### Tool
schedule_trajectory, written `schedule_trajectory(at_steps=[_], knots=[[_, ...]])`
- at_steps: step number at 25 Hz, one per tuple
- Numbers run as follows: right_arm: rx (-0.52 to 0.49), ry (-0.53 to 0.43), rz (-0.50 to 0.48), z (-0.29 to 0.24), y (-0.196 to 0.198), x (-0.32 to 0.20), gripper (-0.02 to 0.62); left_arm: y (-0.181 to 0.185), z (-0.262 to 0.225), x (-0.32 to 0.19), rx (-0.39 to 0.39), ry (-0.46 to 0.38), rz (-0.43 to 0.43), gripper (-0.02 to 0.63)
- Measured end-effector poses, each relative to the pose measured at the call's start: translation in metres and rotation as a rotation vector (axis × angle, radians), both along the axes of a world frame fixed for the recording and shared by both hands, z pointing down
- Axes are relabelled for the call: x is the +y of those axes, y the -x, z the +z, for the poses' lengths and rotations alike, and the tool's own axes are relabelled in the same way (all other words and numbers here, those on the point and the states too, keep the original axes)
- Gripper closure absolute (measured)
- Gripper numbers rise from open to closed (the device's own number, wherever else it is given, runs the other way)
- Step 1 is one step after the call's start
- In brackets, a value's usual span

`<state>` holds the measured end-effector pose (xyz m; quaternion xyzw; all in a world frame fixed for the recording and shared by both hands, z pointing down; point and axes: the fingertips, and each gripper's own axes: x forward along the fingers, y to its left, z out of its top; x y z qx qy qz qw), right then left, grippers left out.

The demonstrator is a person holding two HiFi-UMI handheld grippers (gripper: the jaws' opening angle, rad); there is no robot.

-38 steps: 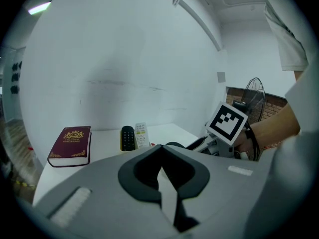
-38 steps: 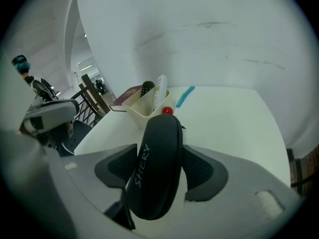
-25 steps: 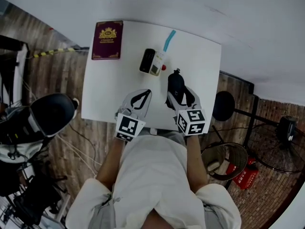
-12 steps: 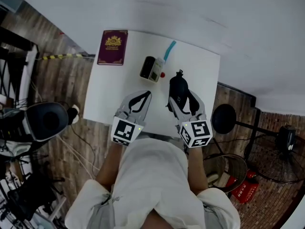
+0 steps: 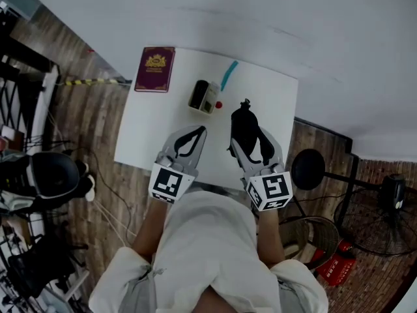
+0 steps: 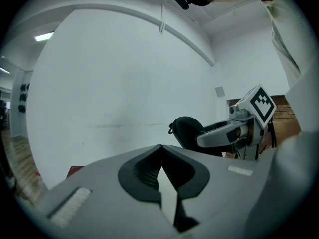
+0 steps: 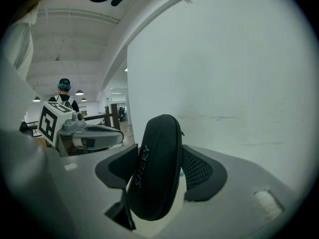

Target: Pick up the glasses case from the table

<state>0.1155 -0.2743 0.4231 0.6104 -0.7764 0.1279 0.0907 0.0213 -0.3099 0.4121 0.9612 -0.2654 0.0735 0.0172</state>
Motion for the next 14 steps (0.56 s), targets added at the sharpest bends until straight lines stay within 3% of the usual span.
schedule_trajectory(at_steps=[14], knots=[[0.013,-0.021,-0.033,-0.004,-0.005,0.007,0.319,-0.008,0.009,0.008,-0.017,0.02,-0.03,0.588]])
